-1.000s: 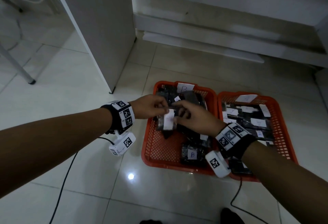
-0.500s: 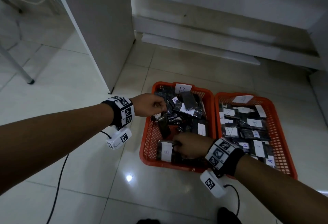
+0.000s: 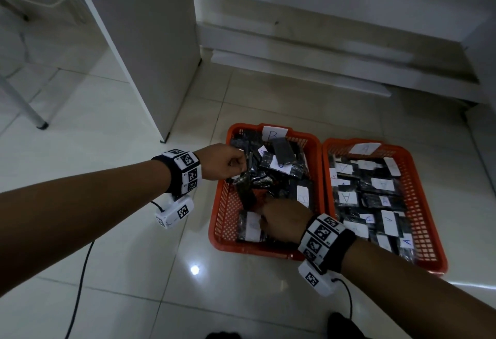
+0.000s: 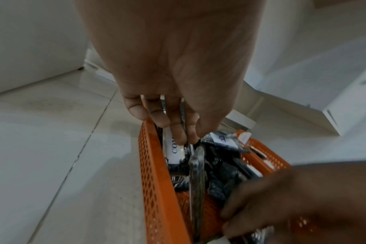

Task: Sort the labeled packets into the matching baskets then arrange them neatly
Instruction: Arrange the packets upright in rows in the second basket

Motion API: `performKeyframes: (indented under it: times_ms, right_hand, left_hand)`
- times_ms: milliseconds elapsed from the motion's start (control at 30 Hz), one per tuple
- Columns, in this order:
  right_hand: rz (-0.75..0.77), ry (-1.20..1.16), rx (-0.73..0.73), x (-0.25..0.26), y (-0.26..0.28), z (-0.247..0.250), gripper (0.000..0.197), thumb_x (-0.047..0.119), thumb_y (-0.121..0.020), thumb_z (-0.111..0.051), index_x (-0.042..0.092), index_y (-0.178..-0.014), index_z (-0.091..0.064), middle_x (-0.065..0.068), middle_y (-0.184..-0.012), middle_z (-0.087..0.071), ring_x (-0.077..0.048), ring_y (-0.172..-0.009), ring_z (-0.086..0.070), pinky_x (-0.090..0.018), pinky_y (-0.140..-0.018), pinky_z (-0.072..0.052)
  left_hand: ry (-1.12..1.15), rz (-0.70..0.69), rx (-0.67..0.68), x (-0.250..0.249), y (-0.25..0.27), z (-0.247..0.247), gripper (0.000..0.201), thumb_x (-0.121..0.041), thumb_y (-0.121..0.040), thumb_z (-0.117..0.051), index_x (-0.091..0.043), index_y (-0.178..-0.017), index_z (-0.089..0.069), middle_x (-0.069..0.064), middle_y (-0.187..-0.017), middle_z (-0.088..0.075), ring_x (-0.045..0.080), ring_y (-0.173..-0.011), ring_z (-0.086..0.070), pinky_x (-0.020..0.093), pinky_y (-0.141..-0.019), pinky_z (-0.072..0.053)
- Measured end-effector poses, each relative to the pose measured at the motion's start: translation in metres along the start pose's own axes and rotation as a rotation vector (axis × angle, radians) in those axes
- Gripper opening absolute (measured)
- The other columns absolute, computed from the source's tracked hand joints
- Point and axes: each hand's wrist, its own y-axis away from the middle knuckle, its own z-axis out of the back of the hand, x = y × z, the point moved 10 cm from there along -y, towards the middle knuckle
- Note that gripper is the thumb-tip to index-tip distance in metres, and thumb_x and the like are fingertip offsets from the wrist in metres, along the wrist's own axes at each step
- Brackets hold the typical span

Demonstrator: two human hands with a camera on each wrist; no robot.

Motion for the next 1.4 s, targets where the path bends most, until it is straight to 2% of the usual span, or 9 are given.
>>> performKeyframes:
  times_ms: [200, 300, 400, 533, 667, 900, 1000, 1233, 1400]
  right_hand:
    - [-0.166, -0.246, -0.366, -0.05, 0.028, 0.078, 0.02, 0.041, -0.1, -0.055, 0.026, -0.091, -0.065, 0.007, -0.078, -0.067, -0.009, -0.066, -0.064, -0.036, -0.059, -0.055]
    - [-0.359, 0.008, -0.392, -0.097, 0.042, 0.087, 0.043, 0.058, -0.094, -0.057, 0.021, -0.114, -0.062, -0.003, -0.109, -0.068, -0.024, -0.099, -0.068, -0.037, -0.071, -0.058]
    - [-0.393, 0.113, -0.222, -0.115, 0.042, 0.066, 0.085, 0.078, -0.086, -0.056, 0.017, -0.145, -0.053, -0.012, -0.146, -0.051, -0.038, -0.143, -0.041, -0.048, -0.104, -0.052]
    - [-0.385, 0.057, -0.227, -0.113, 0.044, 0.063, 0.09, 0.081, -0.084, -0.057, 0.02, -0.149, -0.049, -0.012, -0.148, -0.046, -0.038, -0.143, -0.037, -0.048, -0.112, -0.044]
    - [-0.393, -0.007, -0.159, -0.116, 0.044, 0.059, 0.085, 0.08, -0.081, -0.065, 0.019, -0.139, -0.058, -0.013, -0.142, -0.047, -0.04, -0.134, -0.041, -0.047, -0.107, -0.042]
    - [-0.304, -0.539, -0.135, -0.121, 0.046, 0.071, 0.032, 0.049, -0.099, -0.067, 0.018, -0.09, -0.066, 0.0, -0.082, -0.062, -0.014, -0.072, -0.058, -0.031, -0.064, -0.042]
    - [-0.302, -0.804, -0.174, -0.103, 0.052, 0.083, 0.035, 0.039, -0.104, -0.063, 0.005, -0.097, -0.068, -0.008, -0.08, -0.066, -0.015, -0.066, -0.059, -0.026, -0.058, -0.045]
    - [-0.422, -1.284, -0.114, -0.041, 0.026, 0.012, 0.019, 0.009, -0.099, -0.07, -0.008, -0.106, -0.067, -0.029, -0.096, -0.076, -0.036, -0.077, -0.073, -0.041, -0.071, -0.064]
    - [-0.476, -1.393, -0.187, -0.034, 0.006, -0.008, 0.018, -0.006, -0.094, -0.07, 0.003, -0.093, -0.055, -0.034, -0.092, -0.071, -0.029, -0.059, -0.07, -0.044, -0.064, -0.065]
  left_hand:
    - [-0.171, -0.111, -0.032, -0.017, -0.004, 0.001, 0.023, -0.047, -0.09, -0.057, -0.026, -0.088, -0.067, -0.012, -0.088, -0.068, 0.008, -0.08, -0.063, 0.037, -0.075, -0.056]
    - [-0.495, -0.096, -0.086, -0.023, -0.003, 0.003, 0.039, -0.066, -0.087, -0.059, -0.027, -0.081, -0.063, -0.005, -0.088, -0.066, 0.018, -0.084, -0.062, 0.032, -0.068, -0.052]
    - [-0.707, -0.12, -0.109, -0.037, -0.002, -0.004, 0.056, -0.074, -0.083, -0.059, -0.02, -0.086, -0.071, 0.0, -0.091, -0.068, 0.023, -0.091, -0.061, 0.035, -0.074, -0.052]
    - [-0.71, -0.13, -0.044, -0.039, -0.003, -0.022, 0.05, -0.065, -0.085, -0.065, -0.016, -0.089, -0.072, 0.001, -0.095, -0.068, 0.023, -0.088, -0.064, 0.031, -0.071, -0.048]
    - [-0.265, -0.09, 0.023, -0.033, -0.008, -0.016, 0.042, -0.06, -0.087, -0.067, -0.02, -0.078, -0.066, -0.004, -0.079, -0.064, 0.016, -0.072, -0.061, 0.037, -0.066, -0.052]
    - [0.194, 0.108, -0.317, -0.021, -0.027, 0.068, 0.045, -0.058, -0.102, -0.049, -0.025, -0.081, -0.07, -0.001, -0.077, -0.07, 0.014, -0.071, -0.067, 0.029, -0.063, -0.049]
    - [0.24, 0.224, -0.483, -0.013, -0.038, 0.074, 0.051, -0.051, -0.104, -0.049, -0.016, -0.072, -0.067, 0.0, -0.066, -0.065, 0.014, -0.063, -0.063, 0.025, -0.061, -0.042]
    - [-0.017, 0.307, -0.367, -0.013, -0.058, 0.036, 0.049, -0.053, -0.1, -0.053, -0.015, -0.072, -0.068, 0.003, -0.067, -0.066, 0.022, -0.067, -0.064, 0.026, -0.053, -0.034]
    - [-0.07, 0.284, -0.422, -0.011, -0.044, 0.044, 0.041, -0.057, -0.094, -0.056, -0.024, -0.071, -0.061, -0.005, -0.069, -0.064, 0.011, -0.065, -0.06, 0.025, -0.056, -0.043]
